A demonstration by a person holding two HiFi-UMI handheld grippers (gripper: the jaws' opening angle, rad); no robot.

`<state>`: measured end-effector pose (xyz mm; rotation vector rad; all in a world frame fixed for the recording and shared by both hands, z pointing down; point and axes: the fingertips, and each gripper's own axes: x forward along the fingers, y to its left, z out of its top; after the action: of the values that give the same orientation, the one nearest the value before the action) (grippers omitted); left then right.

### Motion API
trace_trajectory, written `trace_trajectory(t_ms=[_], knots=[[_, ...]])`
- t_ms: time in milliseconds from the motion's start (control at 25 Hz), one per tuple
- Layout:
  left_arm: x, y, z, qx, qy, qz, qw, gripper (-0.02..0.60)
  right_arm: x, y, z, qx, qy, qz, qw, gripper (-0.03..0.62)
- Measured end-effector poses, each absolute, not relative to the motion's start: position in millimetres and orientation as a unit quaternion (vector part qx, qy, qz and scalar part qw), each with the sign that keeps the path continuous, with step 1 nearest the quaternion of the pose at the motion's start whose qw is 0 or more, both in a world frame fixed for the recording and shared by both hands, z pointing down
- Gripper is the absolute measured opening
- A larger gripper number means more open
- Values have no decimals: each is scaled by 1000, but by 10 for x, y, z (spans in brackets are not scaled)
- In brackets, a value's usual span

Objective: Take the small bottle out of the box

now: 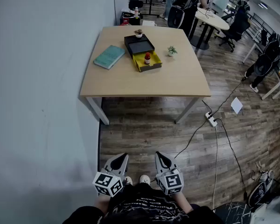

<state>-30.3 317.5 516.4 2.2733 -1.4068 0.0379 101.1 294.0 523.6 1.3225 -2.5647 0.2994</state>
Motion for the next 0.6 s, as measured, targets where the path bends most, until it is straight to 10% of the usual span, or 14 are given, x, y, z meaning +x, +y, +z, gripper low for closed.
trace_trajectory(t_ms=[600], knots=[[-296, 3433, 4970, 850, -482, -9, 215, 5, 971, 3126, 5078, 462, -878, 110, 68, 3]])
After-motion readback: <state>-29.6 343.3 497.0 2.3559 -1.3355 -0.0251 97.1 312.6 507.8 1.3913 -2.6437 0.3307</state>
